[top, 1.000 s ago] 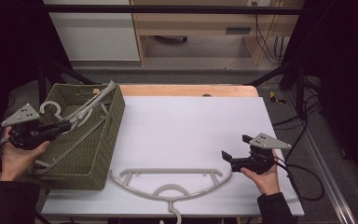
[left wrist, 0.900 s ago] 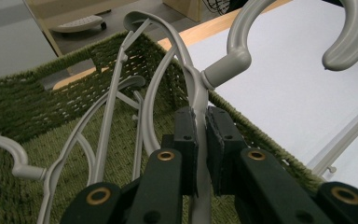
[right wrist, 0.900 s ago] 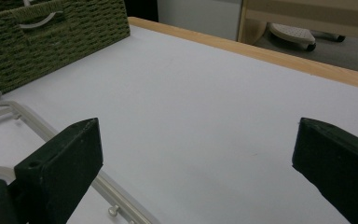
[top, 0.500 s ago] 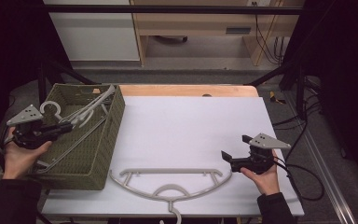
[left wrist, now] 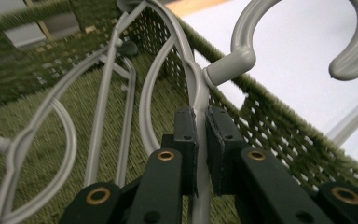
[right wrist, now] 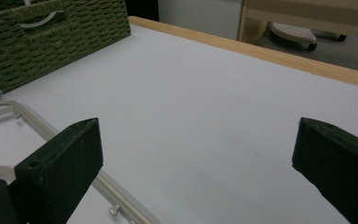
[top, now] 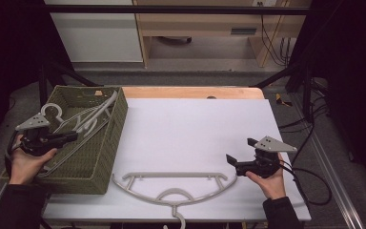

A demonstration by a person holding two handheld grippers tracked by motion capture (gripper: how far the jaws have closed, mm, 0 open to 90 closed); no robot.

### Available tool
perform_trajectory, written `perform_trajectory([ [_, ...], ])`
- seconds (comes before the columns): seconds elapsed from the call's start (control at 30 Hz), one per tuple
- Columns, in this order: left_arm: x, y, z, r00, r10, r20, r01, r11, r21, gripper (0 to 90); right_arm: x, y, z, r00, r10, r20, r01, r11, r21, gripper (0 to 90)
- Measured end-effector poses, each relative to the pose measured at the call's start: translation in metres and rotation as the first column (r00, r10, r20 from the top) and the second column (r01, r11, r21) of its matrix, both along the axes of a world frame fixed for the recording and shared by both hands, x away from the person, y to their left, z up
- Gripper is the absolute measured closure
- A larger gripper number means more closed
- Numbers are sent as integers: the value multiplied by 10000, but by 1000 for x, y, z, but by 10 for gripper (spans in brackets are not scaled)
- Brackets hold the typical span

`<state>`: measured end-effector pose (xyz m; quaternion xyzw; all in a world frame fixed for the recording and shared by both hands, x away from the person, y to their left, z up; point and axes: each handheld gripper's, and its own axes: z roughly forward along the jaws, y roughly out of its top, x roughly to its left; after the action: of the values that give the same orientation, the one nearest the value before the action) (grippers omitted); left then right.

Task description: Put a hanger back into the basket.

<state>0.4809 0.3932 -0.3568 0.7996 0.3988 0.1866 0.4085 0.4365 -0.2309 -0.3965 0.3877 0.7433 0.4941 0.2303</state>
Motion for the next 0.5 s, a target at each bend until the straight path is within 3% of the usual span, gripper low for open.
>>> perform_trajectory([
  [0.1,2,-4,-5,9998,17,-204,-15,10000,92,825,0,0,0,10000,72,19,-72,10000,-44,20],
  [0.2,6,-10,-13,9985,80,-543,-58,9991,414,823,0,1,0,10000,30,-6,-30,10000,-17,19],
  [0.23,9,-14,-17,9964,97,-846,-37,9974,713,821,0,0,0,10000,72,-2,-72,10000,-45,19],
  [0.4,11,-20,-19,9952,133,-973,-27,9942,1078,819,0,0,0,10000,66,-7,-66,10000,-39,19],
  [0.43,12,-24,-21,9937,248,-1091,-76,9878,1552,815,0,0,0,10000,34,-10,-34,10000,-12,19],
  [0.47,12,-24,-21,9937,248,-1091,-76,9878,1552,811,0,0,0,10000,59,-11,-59,10000,-32,19],
  [0.5,13,-29,-23,9926,384,-1153,-127,9763,2162,810,0,0,0,10000,75,-11,-75,10000,-45,20],
])
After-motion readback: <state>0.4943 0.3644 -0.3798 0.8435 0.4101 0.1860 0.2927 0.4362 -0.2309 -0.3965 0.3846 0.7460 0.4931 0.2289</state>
